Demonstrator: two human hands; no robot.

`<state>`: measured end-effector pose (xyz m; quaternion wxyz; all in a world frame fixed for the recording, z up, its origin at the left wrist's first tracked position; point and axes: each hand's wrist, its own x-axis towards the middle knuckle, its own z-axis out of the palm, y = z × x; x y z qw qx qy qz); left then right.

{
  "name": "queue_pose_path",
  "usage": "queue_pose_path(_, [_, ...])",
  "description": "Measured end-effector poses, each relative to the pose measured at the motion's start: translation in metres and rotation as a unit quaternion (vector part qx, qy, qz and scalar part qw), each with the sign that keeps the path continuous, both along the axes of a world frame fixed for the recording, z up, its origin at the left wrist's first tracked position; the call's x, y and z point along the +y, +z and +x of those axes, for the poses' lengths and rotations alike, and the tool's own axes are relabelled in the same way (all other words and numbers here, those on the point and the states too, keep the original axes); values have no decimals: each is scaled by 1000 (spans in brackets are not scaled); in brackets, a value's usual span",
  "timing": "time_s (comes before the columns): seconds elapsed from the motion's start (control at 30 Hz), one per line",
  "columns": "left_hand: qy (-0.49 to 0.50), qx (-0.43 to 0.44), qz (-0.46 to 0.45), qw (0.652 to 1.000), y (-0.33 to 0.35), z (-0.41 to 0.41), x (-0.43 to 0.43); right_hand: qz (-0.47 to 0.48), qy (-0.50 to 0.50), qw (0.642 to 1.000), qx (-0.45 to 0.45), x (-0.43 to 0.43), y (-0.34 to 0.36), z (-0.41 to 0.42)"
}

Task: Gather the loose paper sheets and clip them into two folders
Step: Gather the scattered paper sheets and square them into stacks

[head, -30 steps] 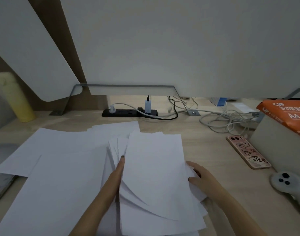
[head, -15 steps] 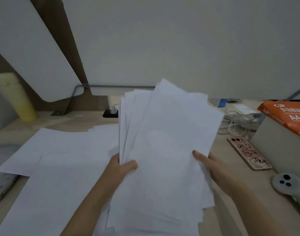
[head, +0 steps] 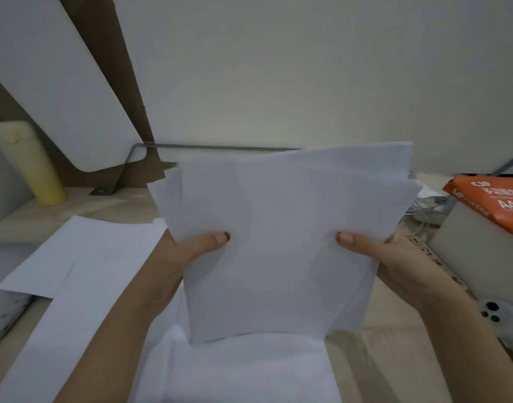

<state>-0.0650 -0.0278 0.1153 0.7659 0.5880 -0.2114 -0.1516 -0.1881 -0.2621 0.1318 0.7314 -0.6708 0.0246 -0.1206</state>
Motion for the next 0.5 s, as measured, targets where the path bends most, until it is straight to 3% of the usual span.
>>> queue_pose_path(0.23, [-5,46,10,999,-20,-10,-2,51,4,996,75,3,-41,-2])
queue_pose_path(0.5, [-1,-8,-25,1000,-13,-14,-5,65,-21,997,21,6,-37,0])
